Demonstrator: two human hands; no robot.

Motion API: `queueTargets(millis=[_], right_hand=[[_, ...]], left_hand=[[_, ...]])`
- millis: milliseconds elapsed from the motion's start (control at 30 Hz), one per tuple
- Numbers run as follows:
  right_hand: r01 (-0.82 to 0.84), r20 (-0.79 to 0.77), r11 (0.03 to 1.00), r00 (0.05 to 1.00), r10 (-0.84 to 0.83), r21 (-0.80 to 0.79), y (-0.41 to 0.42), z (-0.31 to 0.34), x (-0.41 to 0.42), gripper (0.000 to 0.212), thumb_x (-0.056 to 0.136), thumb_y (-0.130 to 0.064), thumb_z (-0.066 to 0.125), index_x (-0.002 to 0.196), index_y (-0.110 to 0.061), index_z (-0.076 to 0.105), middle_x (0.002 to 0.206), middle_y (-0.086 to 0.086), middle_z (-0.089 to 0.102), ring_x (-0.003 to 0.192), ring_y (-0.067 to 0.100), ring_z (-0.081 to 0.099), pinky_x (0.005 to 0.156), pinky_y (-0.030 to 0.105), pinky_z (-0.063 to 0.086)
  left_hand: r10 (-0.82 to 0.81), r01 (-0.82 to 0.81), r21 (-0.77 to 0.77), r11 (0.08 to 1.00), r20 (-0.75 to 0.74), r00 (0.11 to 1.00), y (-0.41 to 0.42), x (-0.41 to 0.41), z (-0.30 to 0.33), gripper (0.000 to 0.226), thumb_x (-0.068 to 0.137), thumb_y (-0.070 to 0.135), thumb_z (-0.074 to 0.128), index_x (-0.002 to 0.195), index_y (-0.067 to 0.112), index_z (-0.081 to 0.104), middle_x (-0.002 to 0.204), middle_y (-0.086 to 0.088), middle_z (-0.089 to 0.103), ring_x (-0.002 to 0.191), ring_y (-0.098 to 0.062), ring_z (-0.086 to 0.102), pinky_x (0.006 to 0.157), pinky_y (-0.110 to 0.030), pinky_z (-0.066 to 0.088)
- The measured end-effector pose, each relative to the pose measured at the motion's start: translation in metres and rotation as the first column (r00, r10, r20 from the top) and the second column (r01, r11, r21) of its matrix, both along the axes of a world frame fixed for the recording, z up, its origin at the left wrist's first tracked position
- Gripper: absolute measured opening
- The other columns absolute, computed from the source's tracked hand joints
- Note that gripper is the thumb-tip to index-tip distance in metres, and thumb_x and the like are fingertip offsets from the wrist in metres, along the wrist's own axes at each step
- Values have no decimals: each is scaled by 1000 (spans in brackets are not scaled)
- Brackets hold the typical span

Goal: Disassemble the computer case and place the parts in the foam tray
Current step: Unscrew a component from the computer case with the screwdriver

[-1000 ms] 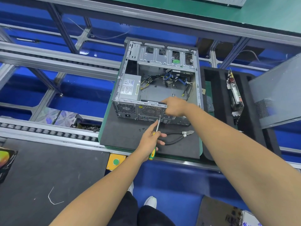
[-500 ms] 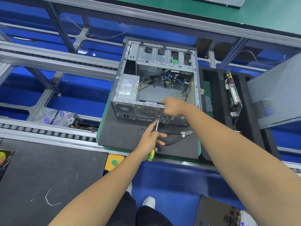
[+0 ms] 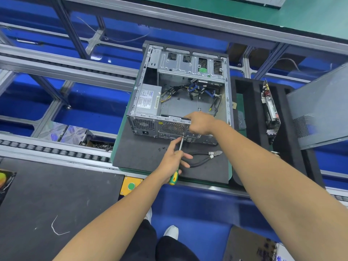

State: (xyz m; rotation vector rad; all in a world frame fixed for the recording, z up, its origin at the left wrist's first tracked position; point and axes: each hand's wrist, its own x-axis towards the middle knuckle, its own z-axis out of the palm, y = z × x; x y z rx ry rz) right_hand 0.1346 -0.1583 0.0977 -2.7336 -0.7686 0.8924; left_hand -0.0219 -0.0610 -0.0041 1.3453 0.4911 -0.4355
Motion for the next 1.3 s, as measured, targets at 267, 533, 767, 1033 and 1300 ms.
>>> queueTargets(millis=[267,533,767,1033,1300], right_hand=[[5,0,1000,1000,-5,7,0,2,-2,63,73,-5,55,128,-32,67,78,0,71,59,12,55,47,23,31],[4,-3,1000,1000,-4,19,0,3,-2,49,76,-4,54,109,-38,67,68,-6,62,62,19,56,49,24,29],[-2,12,1000,1000,2,20,-1,4,-2,55,76,-4,56,121,-32,70,68,-7,62,60,10,52,49,23,29],[-5,-8,999,1000,5,37,-1,1,-1,59,73,-5,55,118,-41,68,73,-1,69,63,20,59,48,23,31],[2,-2,1000,1000,-2,25,-1,-3,1,57,75,-5,55,122,-33,70,75,0,69,61,15,56,49,24,32]], left_hand=[[3,-3,-3,1000,-1,1000,2,-2,-1,68,92,14,40,140,62,36,97,-6,78,66,-18,68,43,-25,39],[1,-1,7,1000,8,1000,2,-2,1,66,93,11,38,141,56,36,95,-7,77,59,-15,62,44,-23,37],[17,-17,-11,1000,-1,1000,3,-1,2,65,94,11,41,139,58,40,98,-9,77,58,-15,59,43,-24,36],[14,-14,18,1000,34,999,6,-2,-2,66,94,8,39,138,57,43,92,-9,75,54,-16,54,44,-24,34],[-12,11,32,999,33,999,9,-1,-2,66,93,10,39,137,59,42,95,-9,76,55,-17,56,42,-24,35]])
